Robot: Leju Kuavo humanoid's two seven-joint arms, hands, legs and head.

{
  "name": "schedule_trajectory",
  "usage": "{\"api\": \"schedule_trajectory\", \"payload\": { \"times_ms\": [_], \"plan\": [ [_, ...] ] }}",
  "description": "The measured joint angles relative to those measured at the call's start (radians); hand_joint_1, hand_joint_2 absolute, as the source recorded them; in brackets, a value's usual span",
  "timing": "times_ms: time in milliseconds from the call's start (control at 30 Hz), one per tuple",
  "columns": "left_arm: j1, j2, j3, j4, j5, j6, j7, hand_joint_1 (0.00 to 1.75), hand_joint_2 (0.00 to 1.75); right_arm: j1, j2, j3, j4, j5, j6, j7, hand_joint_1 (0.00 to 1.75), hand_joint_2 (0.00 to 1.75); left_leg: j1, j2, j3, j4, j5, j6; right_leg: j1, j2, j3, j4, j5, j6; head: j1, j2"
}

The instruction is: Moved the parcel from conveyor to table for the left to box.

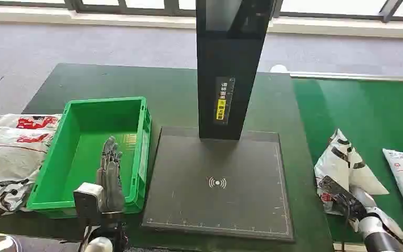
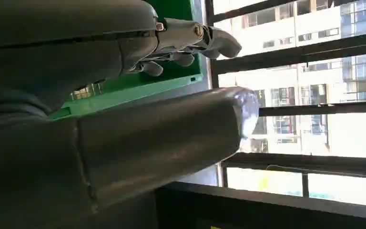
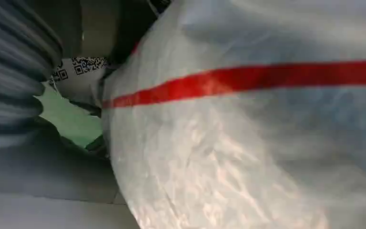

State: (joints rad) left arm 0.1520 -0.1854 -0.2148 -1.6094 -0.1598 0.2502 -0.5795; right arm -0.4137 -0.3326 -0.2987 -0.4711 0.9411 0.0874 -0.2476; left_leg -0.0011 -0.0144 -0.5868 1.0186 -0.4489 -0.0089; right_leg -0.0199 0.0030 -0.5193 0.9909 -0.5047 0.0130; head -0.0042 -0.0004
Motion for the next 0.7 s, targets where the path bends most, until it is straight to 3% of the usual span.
{"api": "schedule_trajectory", "payload": {
  "times_ms": [233, 400, 700],
  "plan": [
    [0.000, 0.000, 0.000, 0.000, 0.000, 0.000, 0.000, 0.00, 0.00, 0.001, 0.004, 0.000, 0.003, -0.001, 0.003, -0.002, 1.75, 1.75, 0.000, 0.000, 0.000, 0.000, 0.000, 0.000, 0.000, 0.000, 0.000, 0.000, 0.000, 0.000, 0.000, 0.000],
    [0.000, 0.001, 0.000, 0.001, 0.000, 0.004, 0.000, 0.00, 0.00, 0.011, 0.004, 0.009, 0.003, -0.079, 0.037, -0.076, 1.75, 1.75, 0.000, -0.001, 0.000, 0.000, 0.000, 0.000, 0.000, 0.000, 0.002, 0.000, 0.000, 0.000, 0.000, 0.000],
    [0.001, 0.005, 0.000, 0.005, 0.000, 0.013, -0.004, 0.00, 0.00, 0.095, 0.044, 0.026, -0.092, -0.266, -0.127, -0.170, 1.75, 1.75, 0.000, -0.001, -0.001, 0.000, 0.000, 0.000, 0.000, -0.001, 0.001, 0.000, 0.000, 0.000, 0.000, 0.000]
  ]
}}
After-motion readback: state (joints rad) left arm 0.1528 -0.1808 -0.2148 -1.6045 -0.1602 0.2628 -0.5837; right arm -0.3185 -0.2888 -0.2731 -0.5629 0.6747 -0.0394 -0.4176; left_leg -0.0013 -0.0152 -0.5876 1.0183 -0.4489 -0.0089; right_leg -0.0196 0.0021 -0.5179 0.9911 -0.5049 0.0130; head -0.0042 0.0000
